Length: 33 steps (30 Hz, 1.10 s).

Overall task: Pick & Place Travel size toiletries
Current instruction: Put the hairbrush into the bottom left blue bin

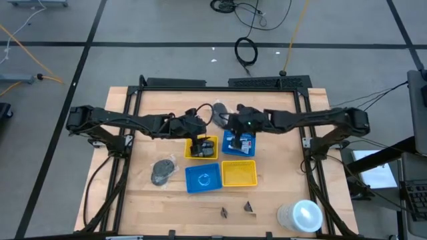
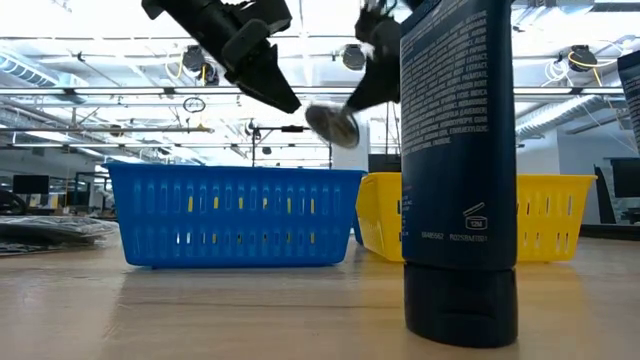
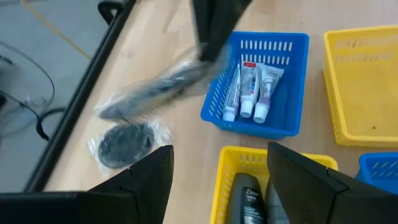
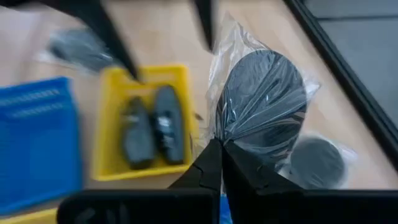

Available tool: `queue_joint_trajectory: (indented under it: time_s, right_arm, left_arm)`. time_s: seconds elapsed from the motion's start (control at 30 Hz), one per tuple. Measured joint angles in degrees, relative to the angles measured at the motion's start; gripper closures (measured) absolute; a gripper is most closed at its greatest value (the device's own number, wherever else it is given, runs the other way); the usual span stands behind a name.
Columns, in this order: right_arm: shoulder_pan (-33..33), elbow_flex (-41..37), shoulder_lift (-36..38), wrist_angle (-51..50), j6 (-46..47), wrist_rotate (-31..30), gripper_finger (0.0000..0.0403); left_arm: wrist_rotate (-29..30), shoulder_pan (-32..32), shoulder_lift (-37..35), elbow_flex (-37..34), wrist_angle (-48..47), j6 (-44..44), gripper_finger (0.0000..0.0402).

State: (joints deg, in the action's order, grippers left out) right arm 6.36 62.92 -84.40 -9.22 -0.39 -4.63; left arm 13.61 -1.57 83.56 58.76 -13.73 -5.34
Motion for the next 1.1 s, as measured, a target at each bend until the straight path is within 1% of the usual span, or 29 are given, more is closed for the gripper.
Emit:
queue_joint_trajectory:
  time_s: [0.13,0.27,0.33,0.4,0.47,0.6,0.7,0.73,0.83,0.97,1.03,1.1]
  right_arm:
    - [-2.4,0.0,1.9,-1.7,0.2,0.5,0.0403]
    - [-3.9,0.0,3.1,-4.7,1.4,0.5,0.0403]
    - [-4.6,0.0,3.1,-5.4,2.0,0.6,0.0403]
    - [-5.0,0.0,3.0,-5.9,2.6,2.1,0.0403]
    - [-5.4,0.0,2.8,-5.4,2.7,3.6,0.0403]
    - [-5.9,0.0,2.7,-4.7,2.7,3.6,0.0403]
    - [-6.0,0.0,2.7,-3.0,2.7,3.5,0.0403]
    - [-6.0,0.0,2.7,-2.4,2.7,3.8,0.0403]
    - [-6.0,0.0,2.7,-0.4,2.8,7.6,0.0403]
    - [-6.5,0.0,2.7,1.3,2.7,7.9,0.0403]
    - [-6.5,0.0,2.7,1.6,2.7,7.9,0.0403]
    - [-6.5,0.0,2.7,1.6,2.7,7.8,0.0403]
  left_arm:
    - [0.6,0.0,0.0,0.0,0.4,-4.8,0.0147]
    - [5.0,0.0,0.0,0.0,0.3,-7.8,0.0147]
    - [6.1,0.0,0.0,0.0,0.4,-10.0,0.0147]
    - [6.2,0.0,0.0,0.0,0.6,-12.2,0.0147]
    - [5.9,0.2,0.0,0.0,1.2,-14.7,0.0147]
    - [5.4,0.9,0.0,0.0,2.7,-19.8,0.0147]
    - [2.9,1.6,0.0,0.0,3.7,-23.0,0.0147]
    - [1.7,1.8,0.0,0.0,4.1,-23.8,0.0147]
    - [-1.2,2.4,0.1,0.0,5.4,-25.6,0.0147]
    - [-1.4,2.9,0.3,0.0,8.0,-25.9,0.0148]
    - [-1.4,2.9,0.3,0.0,8.7,-26.1,0.0160]
    - [-1.4,2.9,0.3,0.0,8.7,-26.1,0.0188]
